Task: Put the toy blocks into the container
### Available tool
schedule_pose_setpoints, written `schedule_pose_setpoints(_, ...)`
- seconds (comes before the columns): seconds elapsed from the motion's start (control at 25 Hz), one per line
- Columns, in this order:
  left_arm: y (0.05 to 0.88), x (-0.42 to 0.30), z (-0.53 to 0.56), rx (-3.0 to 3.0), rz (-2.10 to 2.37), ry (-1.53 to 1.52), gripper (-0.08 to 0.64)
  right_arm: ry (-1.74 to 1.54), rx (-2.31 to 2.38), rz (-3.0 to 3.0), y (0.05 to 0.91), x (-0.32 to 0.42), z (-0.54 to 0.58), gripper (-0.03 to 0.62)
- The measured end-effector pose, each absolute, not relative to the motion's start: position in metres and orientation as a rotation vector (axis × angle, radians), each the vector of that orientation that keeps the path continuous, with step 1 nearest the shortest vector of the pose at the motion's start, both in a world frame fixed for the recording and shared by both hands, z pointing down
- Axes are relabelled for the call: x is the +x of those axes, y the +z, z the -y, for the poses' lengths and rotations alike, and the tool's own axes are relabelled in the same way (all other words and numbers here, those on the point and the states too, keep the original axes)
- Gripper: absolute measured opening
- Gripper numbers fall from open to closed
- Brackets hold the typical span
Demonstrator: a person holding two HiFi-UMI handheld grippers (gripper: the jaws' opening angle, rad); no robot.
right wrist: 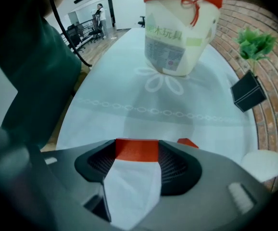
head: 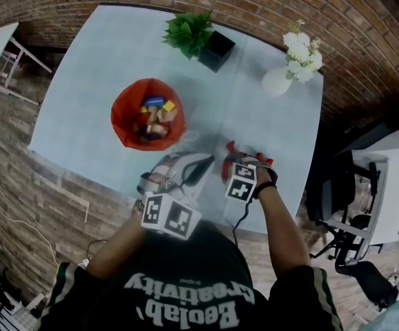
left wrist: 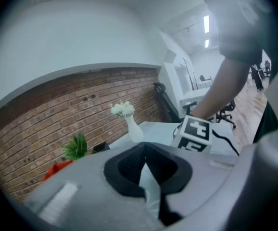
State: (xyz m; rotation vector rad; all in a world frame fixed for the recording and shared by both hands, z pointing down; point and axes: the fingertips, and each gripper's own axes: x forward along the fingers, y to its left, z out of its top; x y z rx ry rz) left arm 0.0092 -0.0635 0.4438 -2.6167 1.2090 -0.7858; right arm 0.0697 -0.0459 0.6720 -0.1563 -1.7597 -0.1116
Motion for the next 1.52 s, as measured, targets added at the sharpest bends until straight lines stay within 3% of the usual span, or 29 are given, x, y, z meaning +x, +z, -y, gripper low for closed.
schedule_pose_setpoints(0.52,0.410,0.014,0.081,-2.534,-1.193,-0.763,0.003,-0.130,0.479,2.386,0.495,0.042,0.056,0.284)
schedule_pose_setpoints(0.8,0.406,0.030,0.078,-2.533,-1.163,-0.752,0.003,-0.158,0.989,2.579,0.432,0.066,0.066,0.283)
schedule_pose_setpoints(1.12,0.397,0.017,0.075,-2.510,-1.201,-0.743,0.003,-0.175,0.981,2.686,0.407,0.051,0.071,0.284)
schedule_pose_setpoints(1.52,0.388,-0.091,0.065,-2.382,-1.494,-0.793,0.003,-0.249,0.645,2.854,0.386,-0.078,0.071,0.284)
